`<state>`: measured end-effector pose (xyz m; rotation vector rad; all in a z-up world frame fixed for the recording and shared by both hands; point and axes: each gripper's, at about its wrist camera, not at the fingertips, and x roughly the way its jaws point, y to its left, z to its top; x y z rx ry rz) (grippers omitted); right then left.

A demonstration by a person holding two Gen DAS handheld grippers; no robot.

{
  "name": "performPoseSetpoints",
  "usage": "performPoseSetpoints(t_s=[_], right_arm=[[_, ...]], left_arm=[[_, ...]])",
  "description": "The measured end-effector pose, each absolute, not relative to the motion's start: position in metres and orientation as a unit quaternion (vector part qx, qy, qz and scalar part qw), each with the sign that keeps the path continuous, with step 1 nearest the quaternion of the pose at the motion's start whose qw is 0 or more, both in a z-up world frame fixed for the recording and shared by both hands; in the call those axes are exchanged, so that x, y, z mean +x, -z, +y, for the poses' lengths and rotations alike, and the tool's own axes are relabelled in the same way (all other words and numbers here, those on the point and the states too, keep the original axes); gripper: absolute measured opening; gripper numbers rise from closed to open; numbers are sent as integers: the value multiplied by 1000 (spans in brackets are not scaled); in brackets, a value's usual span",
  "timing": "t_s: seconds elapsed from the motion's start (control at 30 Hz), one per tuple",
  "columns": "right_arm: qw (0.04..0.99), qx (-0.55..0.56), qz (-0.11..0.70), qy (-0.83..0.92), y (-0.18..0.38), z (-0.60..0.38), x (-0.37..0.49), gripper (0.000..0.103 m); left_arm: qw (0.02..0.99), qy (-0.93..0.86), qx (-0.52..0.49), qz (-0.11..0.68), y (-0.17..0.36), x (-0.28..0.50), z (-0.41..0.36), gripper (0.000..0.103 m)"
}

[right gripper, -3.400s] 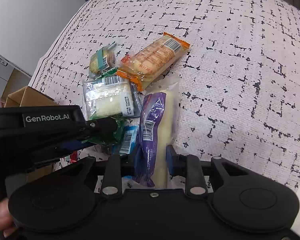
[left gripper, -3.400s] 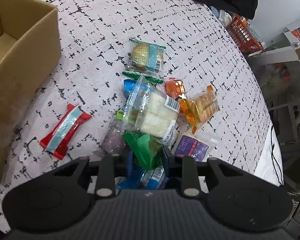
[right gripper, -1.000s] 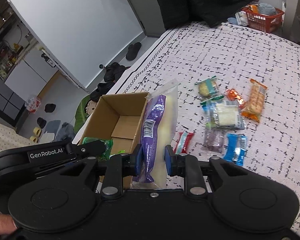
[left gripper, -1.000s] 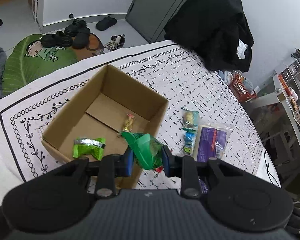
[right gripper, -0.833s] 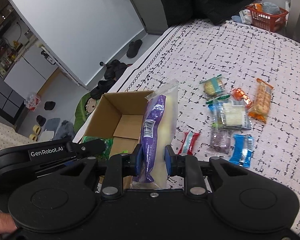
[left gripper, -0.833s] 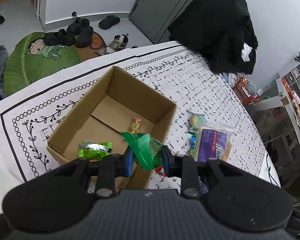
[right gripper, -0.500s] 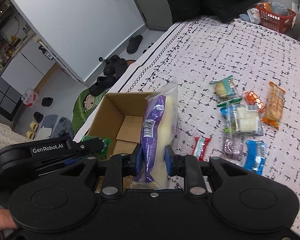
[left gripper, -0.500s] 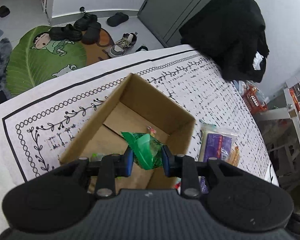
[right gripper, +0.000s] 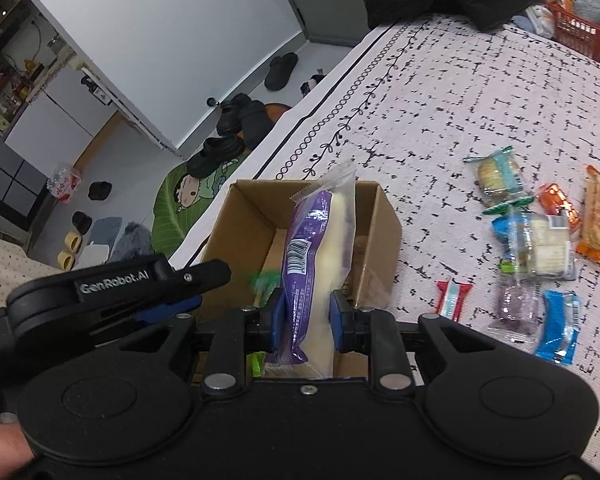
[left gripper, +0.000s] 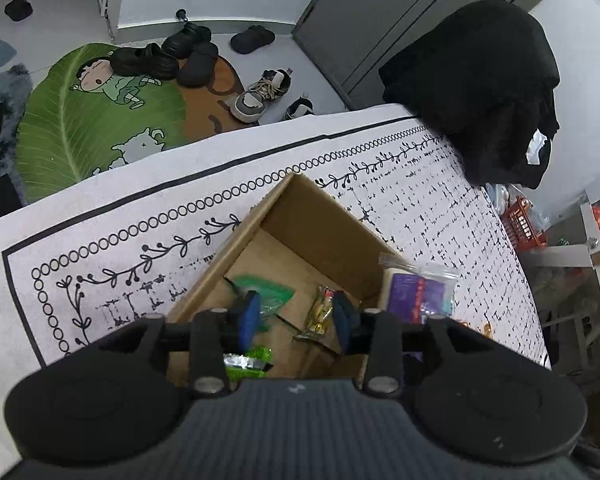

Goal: Organize snacks
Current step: 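Carry both snacks into the cardboard box and open both tools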

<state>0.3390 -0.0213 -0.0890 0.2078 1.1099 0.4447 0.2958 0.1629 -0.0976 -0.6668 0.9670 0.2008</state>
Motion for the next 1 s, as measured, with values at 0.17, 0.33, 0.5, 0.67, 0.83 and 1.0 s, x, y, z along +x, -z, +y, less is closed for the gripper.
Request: performPoseSetpoints(t_s=[0.17,0.33,0.5,0.67,0.83,1.0], right_arm=[[818,99,527,-208,95,-14,338,24],[828,95,507,-217,88,-12,332,34],[841,80,496,-202,79,-20,326,57],[849,78,488,-188,72,-37,316,64],[852,78,485,-178,69,-55,304,66],[859,86,475,-173,61,-71,292,79]], left_arm=[[830,-111,-304,453,94,289,168,51],[828,-120,-300,457,91,280,171,59],[819,-128,-312,464,92,274,171,71],[816,-131,-303,474,88,265,162,71],[816,-135,-294,479,81,256,152,79],[821,-128,-286,478,73,246,137,86]])
